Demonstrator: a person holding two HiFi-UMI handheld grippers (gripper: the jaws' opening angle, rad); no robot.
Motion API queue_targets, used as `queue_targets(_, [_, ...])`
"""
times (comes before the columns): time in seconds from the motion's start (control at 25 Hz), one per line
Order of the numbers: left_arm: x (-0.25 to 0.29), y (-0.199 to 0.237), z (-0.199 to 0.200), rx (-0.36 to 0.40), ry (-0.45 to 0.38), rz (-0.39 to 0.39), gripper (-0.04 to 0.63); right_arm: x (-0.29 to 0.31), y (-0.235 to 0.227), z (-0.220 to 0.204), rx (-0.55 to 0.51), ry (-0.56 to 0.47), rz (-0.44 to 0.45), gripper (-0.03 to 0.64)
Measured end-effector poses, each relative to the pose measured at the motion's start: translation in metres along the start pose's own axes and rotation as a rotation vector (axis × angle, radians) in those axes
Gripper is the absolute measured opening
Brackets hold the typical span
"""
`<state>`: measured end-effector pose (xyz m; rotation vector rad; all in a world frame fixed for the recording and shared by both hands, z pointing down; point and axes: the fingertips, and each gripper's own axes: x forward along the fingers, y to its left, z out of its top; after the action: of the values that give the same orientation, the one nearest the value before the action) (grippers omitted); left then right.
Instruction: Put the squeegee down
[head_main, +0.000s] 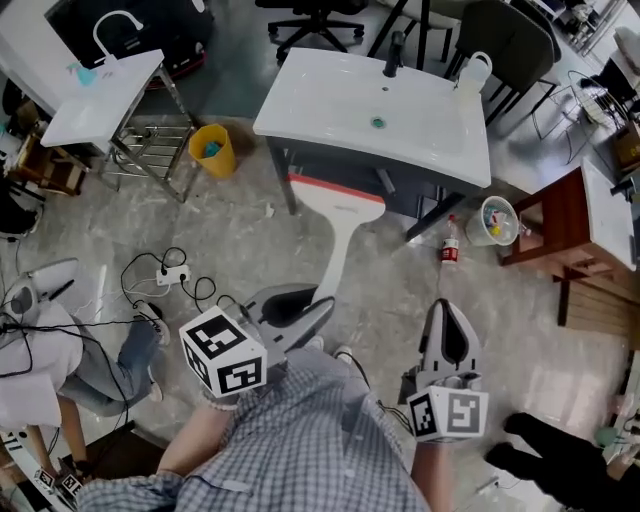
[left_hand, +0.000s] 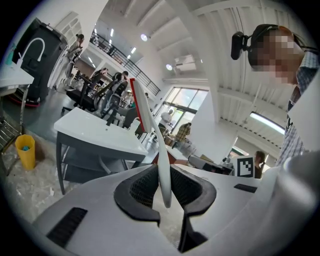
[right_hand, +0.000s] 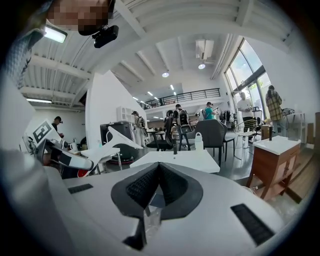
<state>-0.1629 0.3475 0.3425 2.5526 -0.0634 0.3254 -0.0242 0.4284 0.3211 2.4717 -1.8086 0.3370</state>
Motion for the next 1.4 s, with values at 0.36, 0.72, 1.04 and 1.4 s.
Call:
queue_targets(0.36, [-0.014,0.004,-0.005,0.012,0.009,-0.029,0.071,-0.007,0.013,-0.005,-0.005,-0.008,-0.047,0.006])
queue_targets(0.72, [-0.026,0.009,0.001,0.007,-0.015,-0.035,0.071,-0.008,0.027,-0.003,-0.01,-0.014,-0.048,0.006])
queue_targets(1.04, [-0.018,0.02,0.007,-0.007,-0.026,-0.019,0.071,0.008,0.017,-0.002,-0.02,-0.008,-0.044,0.006])
queue_targets(1.4, [0.007,0.04,0.025,-0.026,-0.05,0.026,0.071,0.055,0.006,0.007,-0.052,0.0,0.021,0.006])
